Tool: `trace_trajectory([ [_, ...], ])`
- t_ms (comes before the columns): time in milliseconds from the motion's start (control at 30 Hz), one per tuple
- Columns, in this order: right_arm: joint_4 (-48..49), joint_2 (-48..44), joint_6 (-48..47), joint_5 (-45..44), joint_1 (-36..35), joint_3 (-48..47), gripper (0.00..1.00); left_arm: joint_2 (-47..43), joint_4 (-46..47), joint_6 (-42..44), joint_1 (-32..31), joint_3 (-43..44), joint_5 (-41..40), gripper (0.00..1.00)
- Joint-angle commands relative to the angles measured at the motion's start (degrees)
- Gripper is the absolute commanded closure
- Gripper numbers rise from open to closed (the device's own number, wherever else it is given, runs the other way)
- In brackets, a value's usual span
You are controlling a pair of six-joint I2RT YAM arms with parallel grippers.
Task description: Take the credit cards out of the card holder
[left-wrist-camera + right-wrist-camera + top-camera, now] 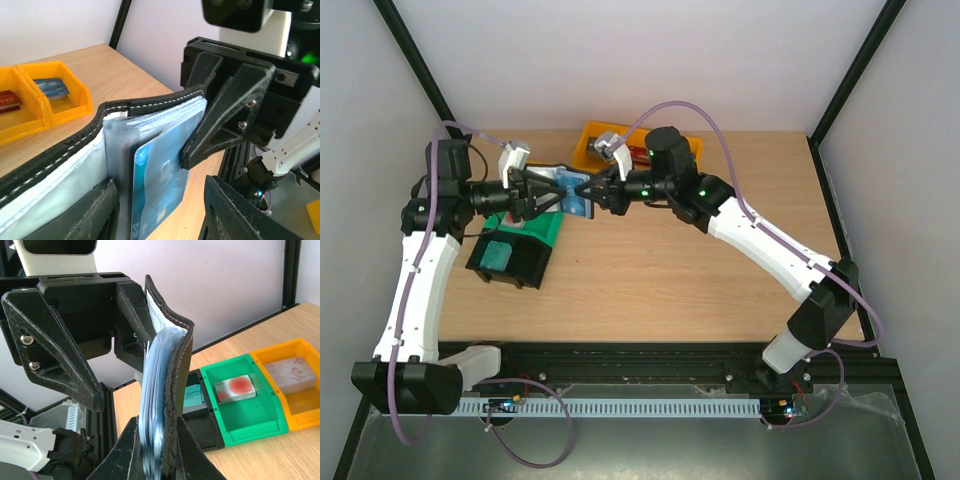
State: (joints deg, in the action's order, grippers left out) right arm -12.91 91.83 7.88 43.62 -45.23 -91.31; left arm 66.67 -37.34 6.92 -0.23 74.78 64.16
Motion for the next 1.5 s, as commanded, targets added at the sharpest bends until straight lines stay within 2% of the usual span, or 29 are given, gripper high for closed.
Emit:
trace_trajectory([
  [0,14.90,-4.62,3.93,15.71,-1.35,2.14,0.99,0.54,-1.89,2.96,0.05,0.15,4.85,0.50],
  [133,15.80,-4.40,5.35,13.62,-1.28,2.02,0.98,0.97,-2.71,3.45,-0.22,1.27,10.46,0.55],
  [300,19.15,-2.02,10.18,12.69,-1.28,1.22,0.98,1.01,-3.27,3.43,-3.23,2.69,7.28,0.67],
  [400,19.87,-0.99,11.17,12.37,-1.26,0.87,0.98,0.67,-3.33,3.36,-3.64,2.31,9.53,0.72],
  [500,19.76,-0.74,11.18,11.69,-1.21,0.87,0.98,0.45,-5.02,5.18,-3.57,3.00,13.28,0.83],
  [533,19.74,-0.73,11.19,11.69,-1.09,0.87,0.98,0.33,-5.59,5.84,-3.40,3.50,14.51,0.93],
  [567,19.64,-0.83,11.19,11.73,-0.95,0.87,0.99,0.30,-5.64,5.76,-3.00,3.59,15.99,0.97],
  [700,19.66,-1.40,11.58,12.21,0.16,1.61,0.99,0.17,-1.79,-0.77,0.63,2.34,21.63,0.98],
  [767,20.26,-2.02,12.08,12.70,0.96,2.78,0.98,-0.08,-1.41,-1.60,1.85,2.19,21.89,0.98],
  [833,21.36,-2.58,12.75,13.82,1.73,3.92,0.95,-0.46,-4.38,1.95,2.19,2.79,20.01,0.98],
  [900,21.52,-2.50,12.99,15.59,2.13,4.39,0.87,-0.54,-6.34,4.28,2.22,3.52,17.60,0.98],
  [967,19.92,-2.09,12.25,17.27,2.33,4.07,0.81,-0.57,-5.62,2.79,2.31,4.08,14.55,0.98],
  [1133,17.51,-2.32,10.30,17.86,2.86,4.53,0.79,-0.49,-1.25,-3.11,2.93,4.05,10.87,0.98],
  [1200,16.84,-2.60,9.66,18.25,3.03,4.66,0.81,-0.41,-0.24,-4.54,3.47,3.97,9.37,0.98],
  [1333,14.89,-2.96,8.50,17.63,3.90,4.64,0.98,-0.31,-0.14,-4.63,4.18,3.79,9.35,0.98],
  [1400,14.79,-3.08,8.71,17.59,4.19,4.69,0.98,-0.32,-1.68,-2.33,3.88,3.88,9.95,0.98],
  [1467,16.96,-2.99,9.96,18.23,4.23,4.97,0.98,-0.31,-4.93,3.42,1.91,4.13,8.99,0.98],
])
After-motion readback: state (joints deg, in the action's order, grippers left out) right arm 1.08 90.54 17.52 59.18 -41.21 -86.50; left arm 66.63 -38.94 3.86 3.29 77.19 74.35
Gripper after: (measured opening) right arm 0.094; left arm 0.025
